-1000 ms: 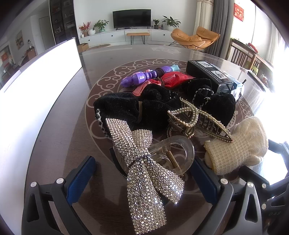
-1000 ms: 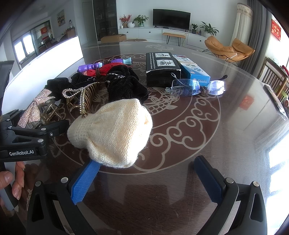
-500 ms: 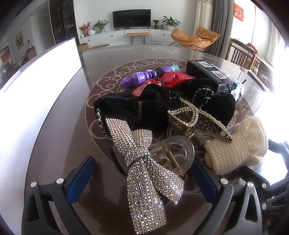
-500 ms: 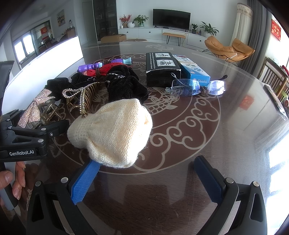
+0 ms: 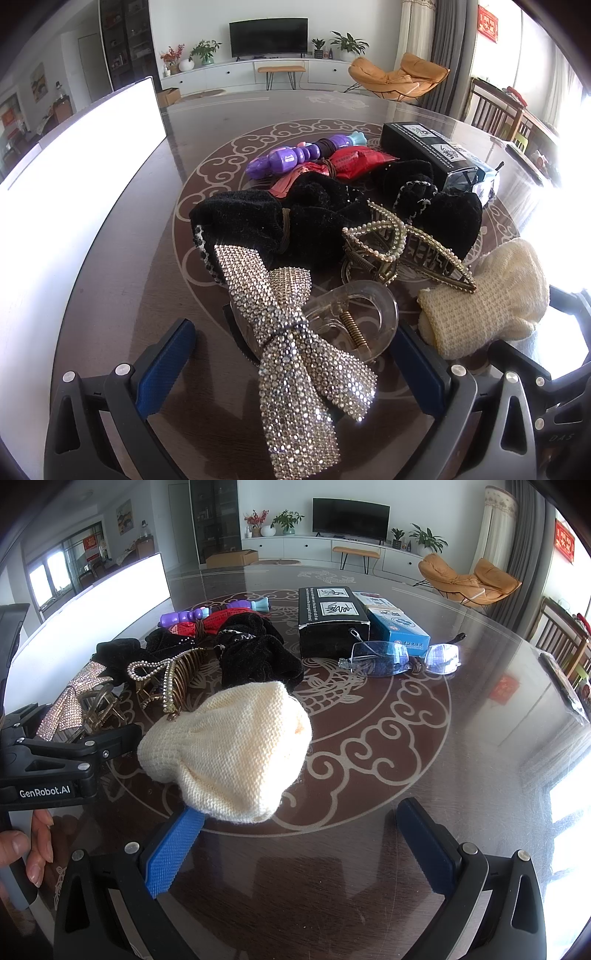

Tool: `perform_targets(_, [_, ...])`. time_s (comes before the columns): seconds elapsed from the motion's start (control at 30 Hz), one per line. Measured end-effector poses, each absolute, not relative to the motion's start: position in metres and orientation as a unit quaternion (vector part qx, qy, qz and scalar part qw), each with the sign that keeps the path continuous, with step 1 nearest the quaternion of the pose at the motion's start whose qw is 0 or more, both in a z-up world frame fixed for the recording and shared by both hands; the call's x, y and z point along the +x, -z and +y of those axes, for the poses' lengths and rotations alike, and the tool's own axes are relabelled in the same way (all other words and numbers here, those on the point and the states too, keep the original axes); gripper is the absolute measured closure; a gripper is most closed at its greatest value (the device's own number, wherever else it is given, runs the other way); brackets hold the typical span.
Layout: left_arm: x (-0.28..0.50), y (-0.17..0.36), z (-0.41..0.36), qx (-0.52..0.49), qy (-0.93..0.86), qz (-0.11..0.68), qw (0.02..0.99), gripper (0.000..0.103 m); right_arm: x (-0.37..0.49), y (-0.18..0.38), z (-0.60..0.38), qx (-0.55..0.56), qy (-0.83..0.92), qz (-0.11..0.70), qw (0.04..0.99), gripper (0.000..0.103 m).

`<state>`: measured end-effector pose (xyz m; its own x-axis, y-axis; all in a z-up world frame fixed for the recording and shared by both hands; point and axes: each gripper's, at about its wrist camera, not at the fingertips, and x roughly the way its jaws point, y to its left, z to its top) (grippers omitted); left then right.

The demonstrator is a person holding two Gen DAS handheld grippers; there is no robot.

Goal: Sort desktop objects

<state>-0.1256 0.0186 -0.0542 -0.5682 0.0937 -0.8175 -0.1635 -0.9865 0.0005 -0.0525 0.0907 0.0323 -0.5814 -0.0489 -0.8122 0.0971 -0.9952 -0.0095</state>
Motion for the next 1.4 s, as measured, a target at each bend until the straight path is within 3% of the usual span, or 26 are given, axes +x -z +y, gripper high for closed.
perform_targets(1.4, [-0.141, 0.054, 0.013, -0.454, -0.886, 0.041, 0.079, 0.0, -0.052, -0.032, 0.091, 0.456, 0.889, 0.026, 0.041, 0.0])
